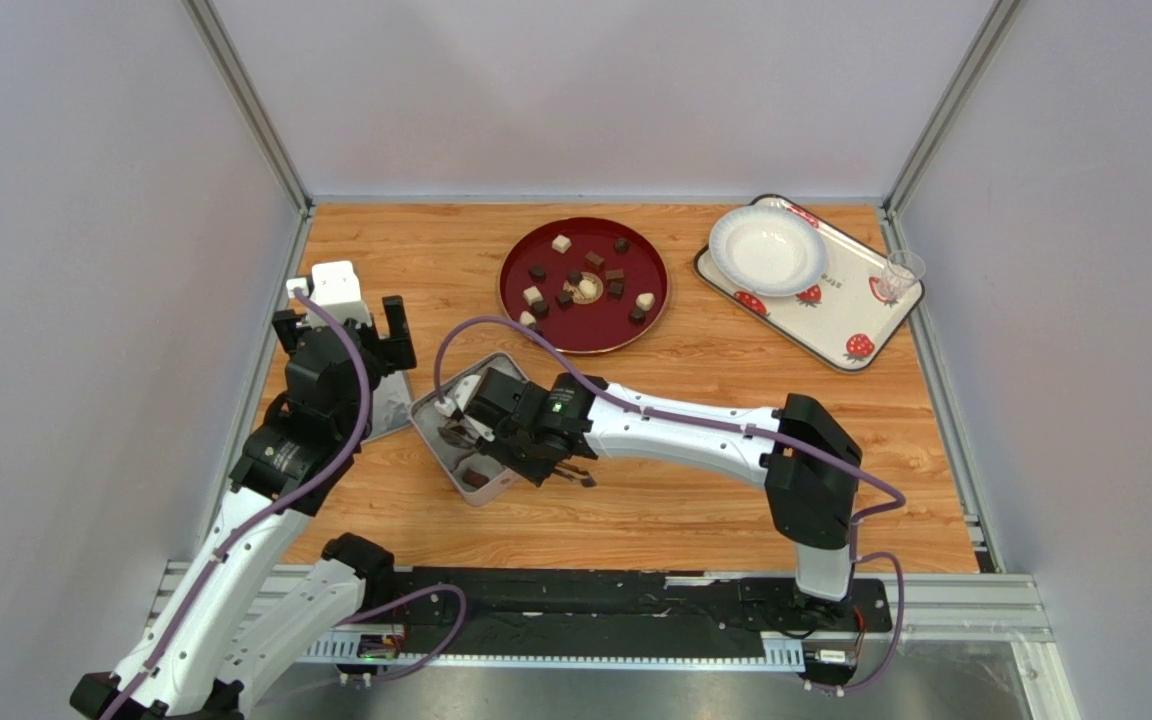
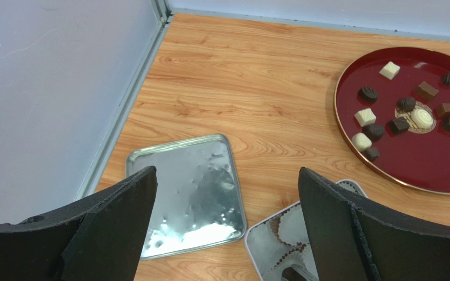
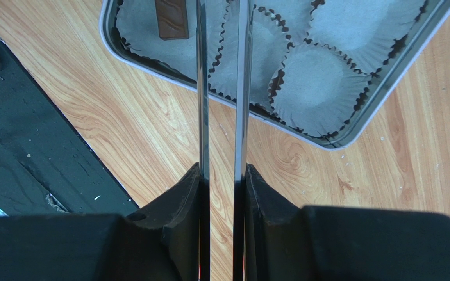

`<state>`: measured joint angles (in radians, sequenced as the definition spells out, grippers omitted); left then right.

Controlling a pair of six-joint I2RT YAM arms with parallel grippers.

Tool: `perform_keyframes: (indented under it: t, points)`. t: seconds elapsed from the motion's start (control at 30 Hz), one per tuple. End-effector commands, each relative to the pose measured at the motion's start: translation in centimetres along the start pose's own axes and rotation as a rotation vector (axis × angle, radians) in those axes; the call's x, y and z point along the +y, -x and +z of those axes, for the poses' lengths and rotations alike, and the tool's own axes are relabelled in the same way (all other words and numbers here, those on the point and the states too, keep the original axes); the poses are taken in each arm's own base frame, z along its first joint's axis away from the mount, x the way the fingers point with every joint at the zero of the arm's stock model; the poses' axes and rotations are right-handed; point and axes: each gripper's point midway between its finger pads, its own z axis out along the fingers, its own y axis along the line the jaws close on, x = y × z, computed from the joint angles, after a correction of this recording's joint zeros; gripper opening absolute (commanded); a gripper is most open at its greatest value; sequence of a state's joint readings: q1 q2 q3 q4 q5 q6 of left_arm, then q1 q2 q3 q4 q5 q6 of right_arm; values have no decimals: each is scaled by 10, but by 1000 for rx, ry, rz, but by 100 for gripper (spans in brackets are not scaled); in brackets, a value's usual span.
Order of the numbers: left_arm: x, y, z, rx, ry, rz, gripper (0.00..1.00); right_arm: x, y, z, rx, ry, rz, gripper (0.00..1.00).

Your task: Pack the chocolate

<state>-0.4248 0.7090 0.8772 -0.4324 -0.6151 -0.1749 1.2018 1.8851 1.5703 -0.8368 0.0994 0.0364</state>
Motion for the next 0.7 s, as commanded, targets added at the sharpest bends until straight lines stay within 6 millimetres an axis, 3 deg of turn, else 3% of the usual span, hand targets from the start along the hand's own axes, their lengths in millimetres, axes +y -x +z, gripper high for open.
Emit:
perform_keyframes:
  t: [0.0, 0.2, 0.67]
  points:
    - [2, 9, 0, -35, 11, -24, 98, -4, 34, -35, -136, -24, -1, 26]
    - [3, 9, 0, -36, 12, -25, 98, 3, 34, -33, -133, -3, -13, 26]
    - [2, 9, 0, -36, 8, -23, 98, 7, 19, -6, -51, -3, -26, 27]
